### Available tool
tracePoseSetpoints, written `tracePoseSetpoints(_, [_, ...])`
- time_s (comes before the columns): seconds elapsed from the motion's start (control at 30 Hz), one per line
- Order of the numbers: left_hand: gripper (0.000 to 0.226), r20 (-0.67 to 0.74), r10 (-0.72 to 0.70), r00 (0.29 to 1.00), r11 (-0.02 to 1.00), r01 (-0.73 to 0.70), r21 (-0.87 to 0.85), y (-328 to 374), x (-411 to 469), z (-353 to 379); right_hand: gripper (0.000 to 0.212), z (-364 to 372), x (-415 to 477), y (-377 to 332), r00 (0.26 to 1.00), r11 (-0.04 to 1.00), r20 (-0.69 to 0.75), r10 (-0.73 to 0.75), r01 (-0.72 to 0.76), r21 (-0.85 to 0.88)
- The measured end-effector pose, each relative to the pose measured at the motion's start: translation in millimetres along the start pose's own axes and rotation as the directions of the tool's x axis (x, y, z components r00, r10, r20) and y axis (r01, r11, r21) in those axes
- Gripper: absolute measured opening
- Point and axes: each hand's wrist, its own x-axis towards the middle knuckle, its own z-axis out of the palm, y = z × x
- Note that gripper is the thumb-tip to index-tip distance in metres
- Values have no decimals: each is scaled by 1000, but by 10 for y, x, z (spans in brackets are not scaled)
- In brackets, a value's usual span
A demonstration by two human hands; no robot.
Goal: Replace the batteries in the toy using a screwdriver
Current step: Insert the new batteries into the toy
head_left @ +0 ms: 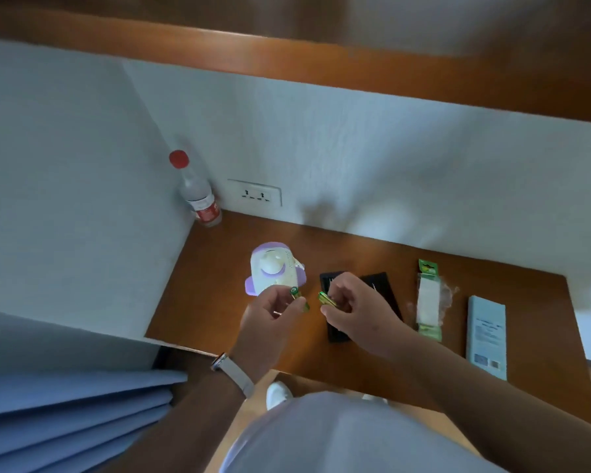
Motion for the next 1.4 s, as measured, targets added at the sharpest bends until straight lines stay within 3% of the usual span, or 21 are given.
tracePoseSetpoints(0.27, [11,29,-3,1000,999,2,38,-209,41,-460,7,446,102,-185,994,995,-51,94,-93,30])
tracePoseSetpoints(0.4, [13,60,-1,998,1000,-1,22,-230,77,-534,28,529,96,-201,992,992,0,124,-124,17])
tracePoseSetpoints(0.7, [16,54,41,998,998,-43,37,-171,85,-518,14,547,138,-188,994,993,-32,100,-98,63])
tracePoseSetpoints(0.9, [17,16,23,1000,998,-22,-67,-159,138,-475,16,528,218,-187,998,992,21,61,-63,111])
tracePoseSetpoints(1.07, [12,47,66,997,997,-68,44,-142,160,-438,20,494,272,-266,999,989,36,34,-39,143])
tracePoseSetpoints(1.23, [24,65,151,986,955,-163,248,-156,191,-432,17,469,277,-267,997,988,69,27,-37,148])
tracePoseSetpoints(1.4, [17,34,157,987,945,-160,287,-196,188,-419,21,528,296,-265,995,985,101,22,-39,169])
